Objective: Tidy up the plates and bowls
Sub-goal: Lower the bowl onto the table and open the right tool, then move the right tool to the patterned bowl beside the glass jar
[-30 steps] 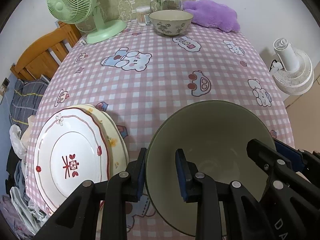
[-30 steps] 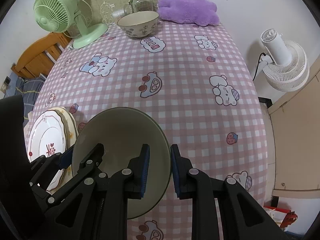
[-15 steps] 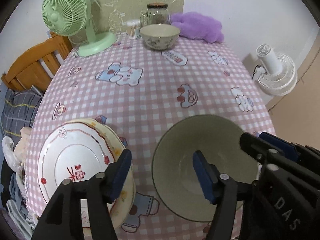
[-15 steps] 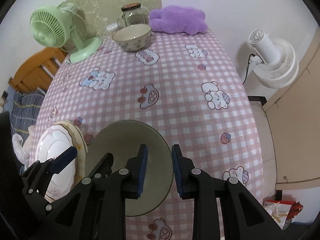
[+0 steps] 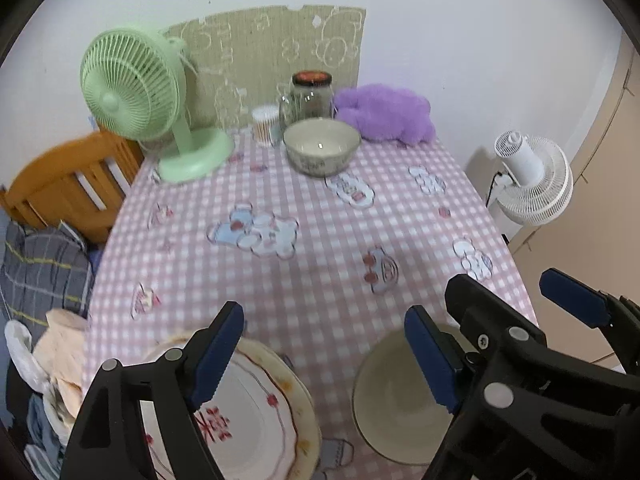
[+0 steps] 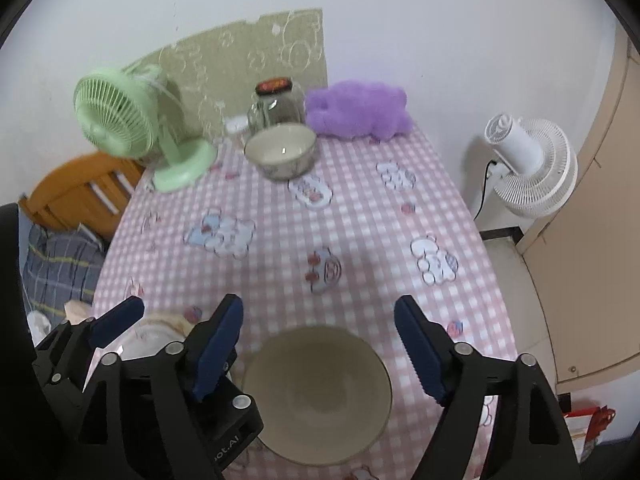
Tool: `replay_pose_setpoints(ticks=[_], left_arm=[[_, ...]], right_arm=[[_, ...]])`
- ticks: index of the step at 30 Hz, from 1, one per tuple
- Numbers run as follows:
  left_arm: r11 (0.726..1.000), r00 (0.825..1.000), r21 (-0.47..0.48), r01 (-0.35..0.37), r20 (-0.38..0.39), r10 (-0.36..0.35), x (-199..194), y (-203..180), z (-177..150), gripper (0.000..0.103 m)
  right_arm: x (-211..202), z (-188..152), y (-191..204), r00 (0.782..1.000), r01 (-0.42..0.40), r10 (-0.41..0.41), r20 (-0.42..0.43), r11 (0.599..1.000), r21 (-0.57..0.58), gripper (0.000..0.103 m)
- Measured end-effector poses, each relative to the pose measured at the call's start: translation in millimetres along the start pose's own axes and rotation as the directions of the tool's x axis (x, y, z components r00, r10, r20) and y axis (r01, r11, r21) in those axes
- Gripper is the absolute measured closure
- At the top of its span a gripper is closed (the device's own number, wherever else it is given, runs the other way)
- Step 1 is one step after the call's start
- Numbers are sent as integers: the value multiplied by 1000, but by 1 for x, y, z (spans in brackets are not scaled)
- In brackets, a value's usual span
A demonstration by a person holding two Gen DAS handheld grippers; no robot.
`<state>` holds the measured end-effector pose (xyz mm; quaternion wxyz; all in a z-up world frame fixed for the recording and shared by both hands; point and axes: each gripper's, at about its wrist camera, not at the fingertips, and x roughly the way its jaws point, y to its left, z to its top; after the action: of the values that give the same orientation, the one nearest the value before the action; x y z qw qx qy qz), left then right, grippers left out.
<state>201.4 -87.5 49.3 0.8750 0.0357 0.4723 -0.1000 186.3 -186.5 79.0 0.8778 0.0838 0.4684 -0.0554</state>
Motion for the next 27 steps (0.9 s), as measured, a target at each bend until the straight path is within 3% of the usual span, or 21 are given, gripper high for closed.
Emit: replay_pose_setpoints(ticks=[9, 27], left_arm=[[998, 997, -28, -58, 56, 60, 6, -9, 36, 19], [969, 978, -158, -190, 61, 202, 77, -13, 114, 25]], right_arm=[[7, 41, -3, 998, -27, 30, 50, 998, -56, 21], [89, 131, -21, 992, -105, 116, 49, 977, -188, 21]])
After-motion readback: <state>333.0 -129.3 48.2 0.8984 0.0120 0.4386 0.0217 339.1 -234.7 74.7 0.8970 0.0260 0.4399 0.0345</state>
